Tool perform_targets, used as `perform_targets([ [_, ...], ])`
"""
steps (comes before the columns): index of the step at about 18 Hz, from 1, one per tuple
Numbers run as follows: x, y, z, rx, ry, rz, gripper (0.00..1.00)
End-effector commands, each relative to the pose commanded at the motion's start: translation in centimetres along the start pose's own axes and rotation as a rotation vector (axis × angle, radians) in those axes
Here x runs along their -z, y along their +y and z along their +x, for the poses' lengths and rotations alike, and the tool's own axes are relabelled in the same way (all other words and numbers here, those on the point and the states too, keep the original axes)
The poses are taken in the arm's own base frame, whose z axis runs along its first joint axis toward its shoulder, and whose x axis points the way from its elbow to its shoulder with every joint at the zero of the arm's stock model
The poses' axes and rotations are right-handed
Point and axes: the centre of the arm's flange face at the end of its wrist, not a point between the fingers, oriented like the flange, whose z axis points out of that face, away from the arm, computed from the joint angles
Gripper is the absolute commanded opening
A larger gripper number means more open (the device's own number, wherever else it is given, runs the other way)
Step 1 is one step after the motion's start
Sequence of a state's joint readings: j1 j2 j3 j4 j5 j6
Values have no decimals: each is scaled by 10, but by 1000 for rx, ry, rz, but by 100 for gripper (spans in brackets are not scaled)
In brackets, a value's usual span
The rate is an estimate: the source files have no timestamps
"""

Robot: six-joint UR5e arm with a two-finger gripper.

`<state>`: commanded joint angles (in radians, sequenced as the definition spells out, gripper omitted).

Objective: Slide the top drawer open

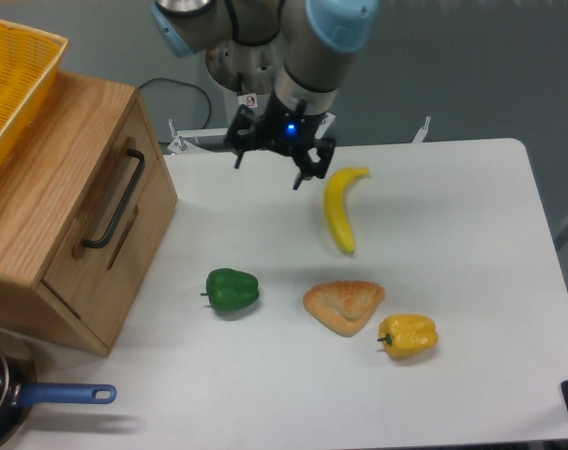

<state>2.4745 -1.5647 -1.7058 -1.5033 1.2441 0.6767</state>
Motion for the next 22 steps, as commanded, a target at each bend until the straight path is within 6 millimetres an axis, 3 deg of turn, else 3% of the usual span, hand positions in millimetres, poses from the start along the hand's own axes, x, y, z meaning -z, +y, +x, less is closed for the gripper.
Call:
perform_targets([
  [10,-13,-19,57,75,29,-8,100],
  [22,-27,-35,80,75,103,19,100],
])
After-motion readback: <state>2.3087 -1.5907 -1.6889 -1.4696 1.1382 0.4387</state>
